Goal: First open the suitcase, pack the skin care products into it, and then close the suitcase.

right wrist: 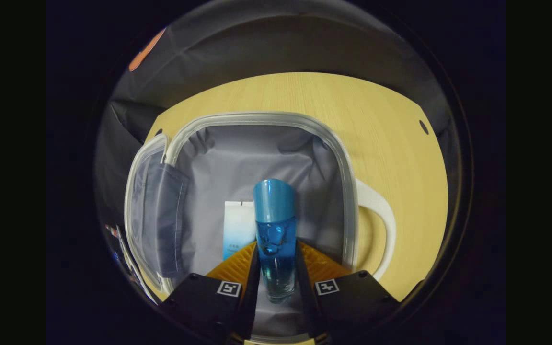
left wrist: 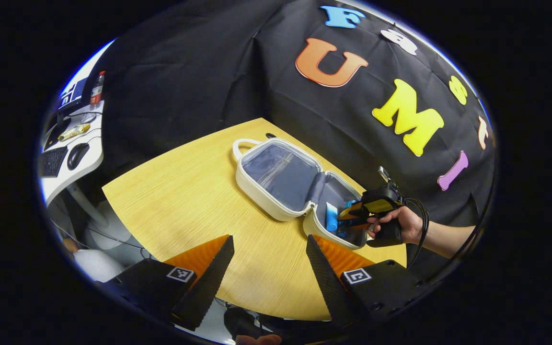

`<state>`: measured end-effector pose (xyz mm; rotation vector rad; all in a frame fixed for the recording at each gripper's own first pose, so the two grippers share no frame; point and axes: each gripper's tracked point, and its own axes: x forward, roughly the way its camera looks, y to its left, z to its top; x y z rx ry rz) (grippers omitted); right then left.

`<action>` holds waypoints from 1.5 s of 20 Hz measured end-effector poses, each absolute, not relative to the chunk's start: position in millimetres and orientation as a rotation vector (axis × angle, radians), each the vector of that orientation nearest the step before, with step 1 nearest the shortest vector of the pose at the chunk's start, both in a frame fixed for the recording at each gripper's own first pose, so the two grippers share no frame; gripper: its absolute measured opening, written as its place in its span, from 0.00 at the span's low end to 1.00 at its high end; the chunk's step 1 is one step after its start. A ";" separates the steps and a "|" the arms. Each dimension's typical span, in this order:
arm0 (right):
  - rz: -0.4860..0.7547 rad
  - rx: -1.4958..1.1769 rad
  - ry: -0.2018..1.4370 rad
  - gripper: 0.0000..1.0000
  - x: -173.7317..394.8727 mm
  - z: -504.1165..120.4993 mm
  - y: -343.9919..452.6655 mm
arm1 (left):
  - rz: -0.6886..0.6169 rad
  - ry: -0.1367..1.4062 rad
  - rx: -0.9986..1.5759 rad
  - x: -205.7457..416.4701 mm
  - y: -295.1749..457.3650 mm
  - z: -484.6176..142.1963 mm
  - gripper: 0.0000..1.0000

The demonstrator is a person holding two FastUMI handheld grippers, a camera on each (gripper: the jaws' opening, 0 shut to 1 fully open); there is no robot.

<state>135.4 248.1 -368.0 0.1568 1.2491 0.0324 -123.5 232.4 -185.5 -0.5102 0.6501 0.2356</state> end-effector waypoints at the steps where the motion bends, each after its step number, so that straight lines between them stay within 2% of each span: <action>1: 0.042 0.166 1.244 0.40 134.9 -365.4 250.5 | 0.227 0.653 -0.503 -120.7 231.9 -185.8 0.97; 2: 0.039 0.171 1.238 0.41 135.7 -362.9 249.0 | 0.221 0.657 -0.500 -120.2 231.5 -185.2 0.97; 3: 0.036 0.175 1.227 0.37 136.2 -357.6 247.0 | 0.212 0.654 -0.501 -116.0 231.2 -184.5 0.97; 5: 0.057 0.203 1.193 0.47 130.2 -336.9 245.2 | 0.211 0.639 -0.498 -109.4 239.9 -183.5 0.97; 6: 0.072 0.213 1.172 0.57 124.0 -322.8 242.9 | 0.208 0.628 -0.501 -104.3 245.7 -182.3 0.97; 9: 0.166 0.244 1.061 0.68 97.7 -265.6 232.6 | 0.215 0.557 -0.499 -82.1 277.8 -176.5 0.97; 10: 0.180 0.229 0.997 0.68 91.7 -244.1 221.4 | 0.216 0.529 -0.501 -72.7 288.8 -175.8 0.97; 11: 0.193 0.213 0.925 0.63 87.6 -222.8 209.3 | 0.214 0.502 -0.510 -59.9 300.9 -178.2 0.97; 12: 0.207 0.192 0.852 0.68 81.8 -200.1 196.9 | 0.207 0.485 -0.527 -48.2 311.4 -181.2 0.97; 16: 0.250 0.056 0.646 0.68 56.2 -135.4 148.1 | 0.144 0.385 -0.645 4.2 355.9 -198.1 0.97; 18: 0.239 0.026 0.610 0.68 47.5 -118.0 127.3 | 0.166 0.301 -0.699 37.3 395.2 -210.2 0.96; 21: 0.183 -0.021 0.592 0.68 38.0 -100.9 95.1 | 0.193 0.303 -0.867 70.6 424.2 -243.6 0.95; 25: 0.117 -0.092 0.583 0.69 27.1 -98.0 63.6 | 0.210 0.395 -1.033 95.9 435.6 -288.3 0.92; 30: 0.061 0.010 0.612 0.70 10.0 -105.8 54.8 | 0.181 0.456 -1.104 128.3 421.2 -307.2 0.87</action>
